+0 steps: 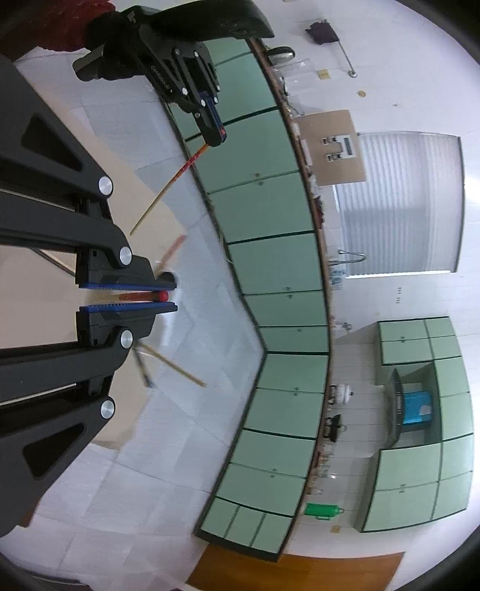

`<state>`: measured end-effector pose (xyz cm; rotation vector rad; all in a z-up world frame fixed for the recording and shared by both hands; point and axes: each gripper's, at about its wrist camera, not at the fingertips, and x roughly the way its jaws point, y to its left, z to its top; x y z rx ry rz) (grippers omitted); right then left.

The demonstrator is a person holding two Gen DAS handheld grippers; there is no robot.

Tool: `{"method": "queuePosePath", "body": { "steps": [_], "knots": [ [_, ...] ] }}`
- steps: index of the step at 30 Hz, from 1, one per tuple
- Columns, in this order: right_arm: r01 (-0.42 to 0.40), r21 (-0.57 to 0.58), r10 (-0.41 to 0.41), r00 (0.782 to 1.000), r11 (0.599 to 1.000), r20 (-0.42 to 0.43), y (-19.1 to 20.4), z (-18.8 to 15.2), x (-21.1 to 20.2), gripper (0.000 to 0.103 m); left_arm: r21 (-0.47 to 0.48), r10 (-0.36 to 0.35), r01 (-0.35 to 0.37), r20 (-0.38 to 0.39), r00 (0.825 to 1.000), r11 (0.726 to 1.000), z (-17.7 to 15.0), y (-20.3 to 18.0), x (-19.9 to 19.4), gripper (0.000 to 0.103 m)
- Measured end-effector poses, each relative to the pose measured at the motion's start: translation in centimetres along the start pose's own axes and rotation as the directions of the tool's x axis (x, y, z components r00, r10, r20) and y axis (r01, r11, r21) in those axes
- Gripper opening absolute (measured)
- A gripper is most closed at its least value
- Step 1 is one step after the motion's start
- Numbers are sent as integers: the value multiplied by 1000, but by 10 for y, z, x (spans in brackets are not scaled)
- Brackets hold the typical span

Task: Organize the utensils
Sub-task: 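Carry both red-patterned chopsticks up and lower them into the white holder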

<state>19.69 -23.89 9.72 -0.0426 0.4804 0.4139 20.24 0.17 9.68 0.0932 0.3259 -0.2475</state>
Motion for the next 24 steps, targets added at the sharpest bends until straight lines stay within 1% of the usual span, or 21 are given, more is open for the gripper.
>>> {"method": "queuePosePath", "body": {
  "steps": [5, 7, 9, 12, 16, 19, 22, 24],
  "knots": [
    [18, -11, -17, 998, 1000, 58, -4, 41, 3, 6, 2, -2, 2, 64, 998, 1000, 38, 2, 15, 5],
    [31, -19, -29, 998, 999, 61, -5, 54, 11, 6, 3, -12, 12, 85, 996, 1000, 52, -1, 24, 5],
    [48, -25, -47, 998, 999, 50, -7, 62, 26, 6, 2, -31, 31, 90, 995, 1000, 62, -5, 35, 5],
    [70, -24, -70, 997, 997, 25, -12, 64, 48, 6, -9, -63, 63, 74, 995, 998, 68, -10, 57, 5],
    [88, -21, -88, 996, 996, -7, -18, 60, 75, 6, -19, -94, 95, 37, 995, 995, 65, -16, 89, 5],
    [102, -18, -102, 994, 995, -36, -22, 55, 93, 6, -24, -115, 114, -14, 993, 993, 58, -19, 114, 5],
    [98, -21, -99, 993, 995, -71, -26, 51, 111, 6, -24, -120, 119, -65, 991, 993, 52, -17, 136, 5],
    [113, -21, -115, 990, 993, -87, -29, 48, 119, 7, -29, -106, 103, -96, 990, 994, 48, -15, 148, 7]
  ]
}}
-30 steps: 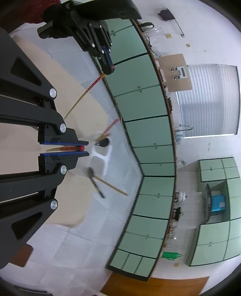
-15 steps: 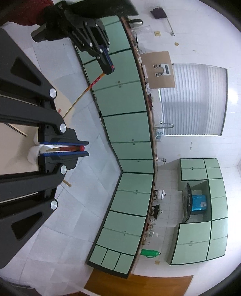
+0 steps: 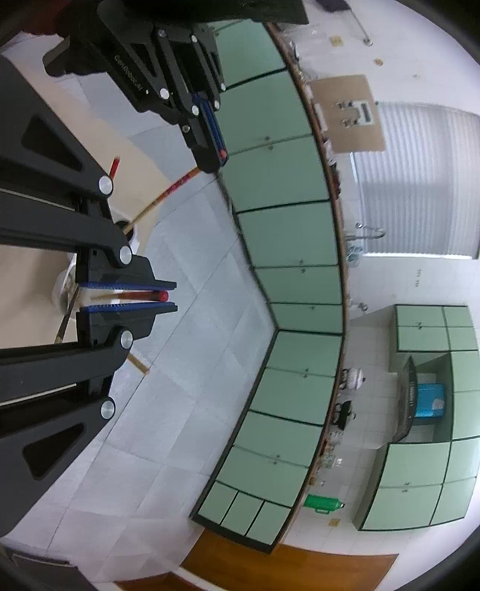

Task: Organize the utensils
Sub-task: 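Carry both red-patterned chopsticks up and lower them into the white holder, then open both tools and move them back over the last two chopsticks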

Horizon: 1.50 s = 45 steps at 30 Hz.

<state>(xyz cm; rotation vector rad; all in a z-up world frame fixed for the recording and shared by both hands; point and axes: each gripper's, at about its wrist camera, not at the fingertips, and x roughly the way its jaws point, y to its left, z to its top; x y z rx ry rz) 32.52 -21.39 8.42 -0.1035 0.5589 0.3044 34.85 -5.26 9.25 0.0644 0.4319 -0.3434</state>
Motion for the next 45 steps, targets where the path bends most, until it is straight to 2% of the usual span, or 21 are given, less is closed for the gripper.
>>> {"method": "queuePosePath", "body": {
  "steps": [5, 8, 10, 12, 14, 18, 20, 22, 24, 26, 29, 32, 38, 45],
  "knots": [
    [15, 28, -15, 1000, 1000, 15, -9, -5, -6, 10, 15, 11, -11, 21, 1000, 1000, -3, 5, -12, 10],
    [28, 46, -29, 999, 999, 35, -14, -8, -17, 16, 14, 24, -25, 44, 999, 1000, -3, 5, -26, 14],
    [39, 47, -42, 997, 998, 60, -16, -13, -30, 28, 11, 29, -30, 64, 997, 999, -5, 3, -38, 20],
    [53, 42, -56, 995, 998, 82, -15, -21, -44, 35, 9, 42, -43, 82, 996, 999, -8, 2, -51, 27],
    [57, 36, -60, 994, 998, 96, -13, -33, -57, 39, 7, 57, -58, 98, 994, 998, -18, 0, -66, 33],
    [70, 20, -72, 989, 997, 127, -1, -70, -84, 57, -21, 79, -77, 121, 989, 997, -51, -3, -101, 40],
    [77, 19, -79, 989, 997, 128, 4, -89, -91, 68, -41, 82, -78, 114, 990, 996, -71, -5, -111, 48],
    [93, 35, -97, 987, 995, 130, 13, -114, -97, 90, -63, 83, -78, 81, 993, 995, -98, -8, -117, 51],
    [123, 58, -130, 982, 991, 136, 20, -140, -101, 96, -74, 79, -76, 37, 996, 994, -125, -12, -117, 53],
    [131, 76, -139, 983, 988, 118, 26, -159, -101, 97, -85, 87, -87, 1, 996, 993, -152, -14, -117, 59],
    [123, 124, -133, 988, 985, 80, 29, -188, -95, 97, -98, 72, -78, -62, 995, 992, -186, -13, -112, 61],
    [112, 165, -120, 992, 980, 36, 32, -215, -87, 97, -81, 90, -101, -133, 987, 992, -221, -14, -101, 63],
    [109, 193, -103, 994, 975, -42, 42, -252, -68, 97, -66, 97, -116, -233, 968, 991, -261, -12, -88, 63],
    [110, 157, -93, 989, 981, -112, 69, -283, -51, 97, -47, 126, -145, -289, 949, 988, -295, -15, -88, 63]
  ]
}}
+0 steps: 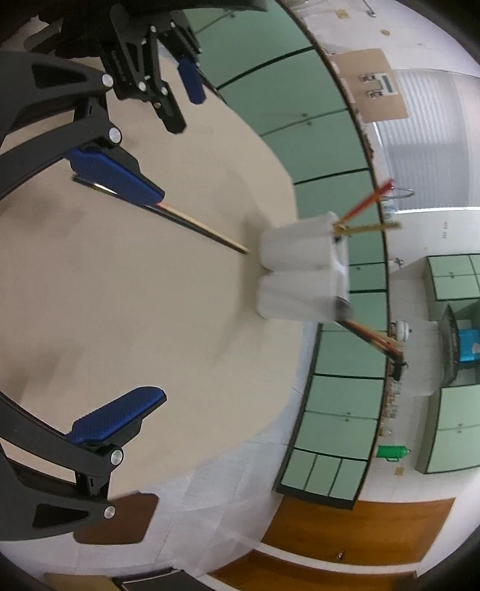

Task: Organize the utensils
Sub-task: 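Open both tools and move them back over the last two chopsticks, then close the right tool on the black chopstick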

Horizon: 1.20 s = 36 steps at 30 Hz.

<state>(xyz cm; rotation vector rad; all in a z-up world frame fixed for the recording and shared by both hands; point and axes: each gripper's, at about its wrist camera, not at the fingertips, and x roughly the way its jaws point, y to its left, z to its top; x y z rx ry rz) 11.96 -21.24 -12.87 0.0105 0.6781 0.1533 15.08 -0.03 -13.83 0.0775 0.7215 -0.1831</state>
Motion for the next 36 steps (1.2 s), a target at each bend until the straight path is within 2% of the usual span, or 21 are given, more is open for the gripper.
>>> {"method": "queuePosePath", "body": {
  "steps": [9, 14, 20, 21, 24, 26, 28, 33, 36],
  "knots": [
    [-45, -91, 39, 997, 995, -62, 42, -25, 4, 92, -7, 24, -24, -63, 998, 1000, -11, 7, 1, 63],
    [-70, -125, 56, 992, 990, -115, 60, -35, 10, 81, -26, 40, -42, -63, 997, 999, -12, 15, 1, 63],
    [-101, -143, 74, 980, 985, -183, 71, -46, 22, 60, -41, 39, -42, -64, 997, 998, -11, 18, 1, 63],
    [-99, -149, 69, 978, 984, -195, 72, -47, 24, 56, -42, 38, -41, -64, 997, 998, -12, 18, 1, 63],
    [-95, -141, 65, 978, 985, -200, 69, -45, 25, 55, -47, 37, -41, -68, 997, 998, -12, 18, 3, 63],
    [-52, -148, 23, 981, 988, -193, 63, -44, 24, 55, -49, 35, -38, -70, 997, 998, -11, 18, 4, 63],
    [-38, -120, 14, 981, 992, -196, 53, -44, 22, 55, -47, 35, -38, -69, 997, 998, -12, 18, 4, 63],
    [-93, -44, 84, 979, 995, -186, 40, -45, 16, 54, -38, 23, -26, -68, 997, 999, -12, 13, 4, 63],
    [-113, -51, 101, 976, 992, -194, 46, -48, 20, 41, -27, 22, -24, -70, 997, 999, -12, 9, 4, 63]
  ]
}}
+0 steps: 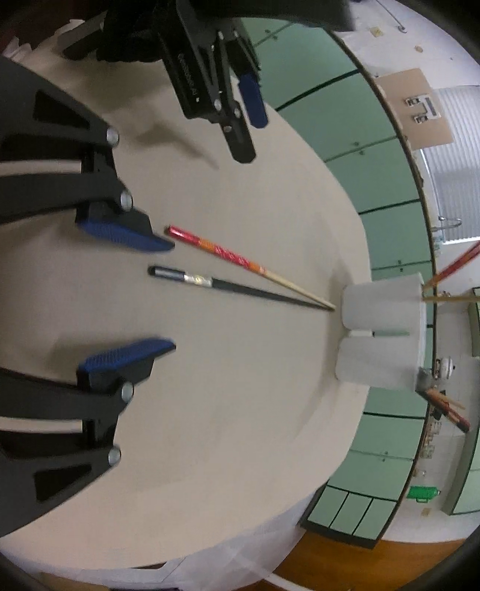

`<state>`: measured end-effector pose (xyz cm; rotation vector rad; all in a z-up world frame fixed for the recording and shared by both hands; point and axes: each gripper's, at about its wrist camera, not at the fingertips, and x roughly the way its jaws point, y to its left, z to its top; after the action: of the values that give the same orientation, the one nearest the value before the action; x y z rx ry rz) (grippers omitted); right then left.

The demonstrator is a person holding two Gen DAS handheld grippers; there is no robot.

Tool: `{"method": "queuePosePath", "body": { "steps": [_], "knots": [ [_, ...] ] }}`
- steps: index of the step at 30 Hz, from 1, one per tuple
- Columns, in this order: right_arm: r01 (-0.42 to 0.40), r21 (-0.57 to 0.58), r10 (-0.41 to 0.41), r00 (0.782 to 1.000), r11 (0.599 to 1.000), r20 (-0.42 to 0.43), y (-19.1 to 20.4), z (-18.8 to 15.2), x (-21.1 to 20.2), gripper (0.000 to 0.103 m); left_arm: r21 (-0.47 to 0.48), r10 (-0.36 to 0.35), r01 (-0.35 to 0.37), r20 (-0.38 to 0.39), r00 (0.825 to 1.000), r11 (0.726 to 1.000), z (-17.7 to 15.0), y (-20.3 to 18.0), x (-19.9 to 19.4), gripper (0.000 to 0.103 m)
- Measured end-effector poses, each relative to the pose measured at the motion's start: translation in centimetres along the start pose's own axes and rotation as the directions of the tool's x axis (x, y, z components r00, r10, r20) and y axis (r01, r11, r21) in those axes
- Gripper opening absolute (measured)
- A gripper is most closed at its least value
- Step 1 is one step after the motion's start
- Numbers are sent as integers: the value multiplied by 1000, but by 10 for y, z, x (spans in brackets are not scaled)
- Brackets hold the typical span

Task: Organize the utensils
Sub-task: 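Close the right tool on the black chopstick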

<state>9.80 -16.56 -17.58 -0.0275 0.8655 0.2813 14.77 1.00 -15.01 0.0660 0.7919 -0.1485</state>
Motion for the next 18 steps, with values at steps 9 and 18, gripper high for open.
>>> {"method": "queuePosePath", "body": {
  "steps": [9, 18],
  "knots": [
    [-21, -1, 21, 1000, 1000, 1, 3, 2, 2, 7, 4, -18, 18, -3, 1000, 1000, 1, -8, 1, 63],
    [37, 87, -39, 999, 996, 23, -32, 1, -9, 6, 27, -118, 118, -12, 993, 993, 4, -41, -1, 63]
  ]
}}
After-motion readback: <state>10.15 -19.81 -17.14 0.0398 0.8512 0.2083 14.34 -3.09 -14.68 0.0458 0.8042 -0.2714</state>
